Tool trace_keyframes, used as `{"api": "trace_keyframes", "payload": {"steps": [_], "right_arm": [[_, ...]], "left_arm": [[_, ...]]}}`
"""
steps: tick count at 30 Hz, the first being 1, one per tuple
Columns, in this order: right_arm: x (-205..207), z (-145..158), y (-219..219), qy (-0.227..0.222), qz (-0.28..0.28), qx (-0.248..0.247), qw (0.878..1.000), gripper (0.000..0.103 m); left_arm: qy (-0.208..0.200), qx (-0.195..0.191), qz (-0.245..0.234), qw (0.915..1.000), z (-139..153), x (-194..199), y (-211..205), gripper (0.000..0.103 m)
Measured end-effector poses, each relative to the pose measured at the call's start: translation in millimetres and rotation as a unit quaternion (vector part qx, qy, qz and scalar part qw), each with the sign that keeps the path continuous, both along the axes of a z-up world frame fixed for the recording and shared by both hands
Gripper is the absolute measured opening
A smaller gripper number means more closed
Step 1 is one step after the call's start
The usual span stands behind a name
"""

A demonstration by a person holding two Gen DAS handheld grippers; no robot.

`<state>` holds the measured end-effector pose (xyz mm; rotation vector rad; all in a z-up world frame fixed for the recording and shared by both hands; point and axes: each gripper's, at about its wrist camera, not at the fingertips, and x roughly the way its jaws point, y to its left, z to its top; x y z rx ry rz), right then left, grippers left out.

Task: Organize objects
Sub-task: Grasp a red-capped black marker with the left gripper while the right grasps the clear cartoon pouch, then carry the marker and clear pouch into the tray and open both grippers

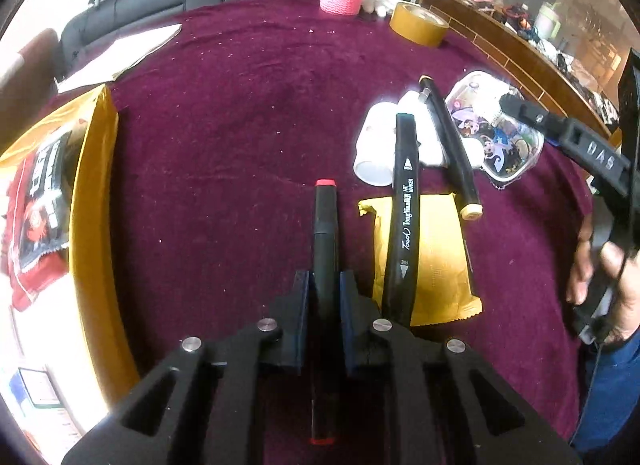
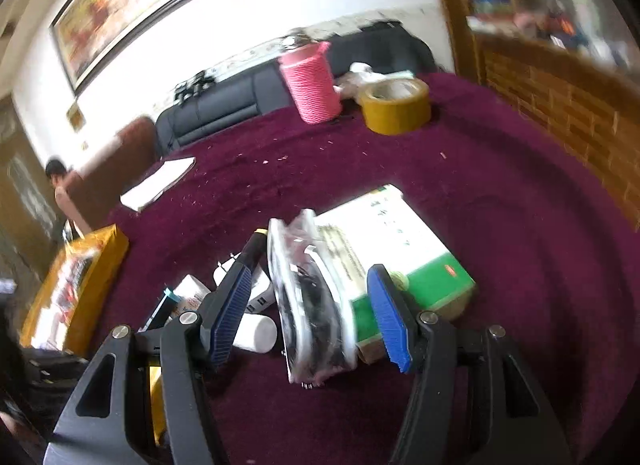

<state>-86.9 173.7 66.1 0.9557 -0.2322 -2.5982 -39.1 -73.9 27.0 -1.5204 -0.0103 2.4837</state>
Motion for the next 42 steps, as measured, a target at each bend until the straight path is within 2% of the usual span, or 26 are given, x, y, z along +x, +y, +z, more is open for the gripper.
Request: {"api": "trace_keyframes", "payload": {"steps": [1,2,3,7,14,25,30,32,36,42], "right_arm": [[2.2,0.1,-5.3,0.008,0.007,0.015,1.0,0.049],[3.8,-0.5,-9.3,0.012,0.012,0.027,0.999,0.035],[5.5,-1.5,-13.9,0.012,0.017,0.043,0.999,0.028],[12.7,-4.1,-17.8,0.006,0.022,0.062,0.998,0.02],[16.5,-0.7,-4.0,0.007,0.01,0.015,1.0,0.02],[28.6,19.9,1.7,0.054,-0.012,-0.018,0.998,0.02],[49.4,35.0,-8.5,0.077,-0.01,-0.038,0.996,0.021],[59.8,42.0,-18.0,0.08,0.0,-0.052,0.995,0.021],[79.7,57.1,-50.7,0.079,0.056,-0.079,0.992,0.021],[97.0,56.8,-119.1,0.041,0.155,-0.104,0.982,0.021]], "left_arm": [[0.002,0.004,0.002,1.0,-0.1,0.8,-1.2,0.012],[0.004,0.006,0.004,1.0,0.0,2.2,-2.3,0.012],[0.008,0.007,0.005,0.9999,-0.4,2.5,-2.1,0.012],[0.017,0.009,0.011,0.9998,0.3,8.0,-2.3,0.012],[0.02,0.043,0.021,0.9987,8.8,15.4,-12.5,0.012],[0.054,0.098,0.03,0.9933,43.6,35.3,-37.7,0.012],[0.072,0.123,0.039,0.9891,57.6,45.9,-58.9,0.012],[0.081,0.129,0.042,0.9874,62.7,51.1,-69.4,0.012],[0.095,0.14,0.061,0.9837,67.8,63.8,-93.5,0.012],[0.103,0.147,0.103,0.9784,64.2,78.2,-135.4,0.012]]}}
